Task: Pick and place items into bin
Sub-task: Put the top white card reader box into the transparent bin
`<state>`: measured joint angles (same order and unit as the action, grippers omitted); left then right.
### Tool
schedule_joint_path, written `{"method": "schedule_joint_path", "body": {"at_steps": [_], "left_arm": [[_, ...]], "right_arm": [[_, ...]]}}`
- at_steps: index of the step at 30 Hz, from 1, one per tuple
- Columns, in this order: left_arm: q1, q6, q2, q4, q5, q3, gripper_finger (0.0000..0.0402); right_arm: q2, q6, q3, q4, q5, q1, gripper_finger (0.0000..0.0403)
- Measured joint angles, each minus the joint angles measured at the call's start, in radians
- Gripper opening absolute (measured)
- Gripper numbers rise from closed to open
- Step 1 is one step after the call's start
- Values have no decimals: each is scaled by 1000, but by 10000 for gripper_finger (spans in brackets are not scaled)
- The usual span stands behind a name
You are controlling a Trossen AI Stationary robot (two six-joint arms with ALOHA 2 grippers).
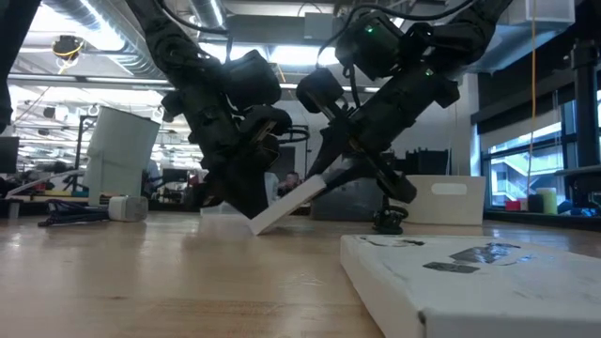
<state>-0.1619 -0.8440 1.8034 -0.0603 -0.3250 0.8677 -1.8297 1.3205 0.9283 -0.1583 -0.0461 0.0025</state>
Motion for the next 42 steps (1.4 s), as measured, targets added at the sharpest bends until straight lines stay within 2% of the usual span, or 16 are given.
{"method": "schedule_joint_path", "body": {"at_steps": [9,17,23,27,30,34,38,42], "left_arm": [[-11,62,-81,-69,31,-2,84],[-26,151,-257,-180,102,1,88],[-23,257,-411,-338,174,3,88],[0,322,-516,-375,237,-8,88],[23,369,-598,-373,303,-47,88],[45,388,-699,-370,363,-118,84],[54,380,-780,-354,420,-177,78],[60,352,-837,-362,483,-211,77]], "right_arm": [[8,-45,1,-8,7,2,44],[54,-76,-2,-6,2,-7,38],[145,-102,-1,5,2,-41,38],[226,-141,12,61,1,-96,38],[270,-216,96,181,3,-150,38],[261,-363,296,411,-1,-232,38],[171,-477,507,527,-1,-329,38],[20,-520,694,598,-72,-418,38]]}}
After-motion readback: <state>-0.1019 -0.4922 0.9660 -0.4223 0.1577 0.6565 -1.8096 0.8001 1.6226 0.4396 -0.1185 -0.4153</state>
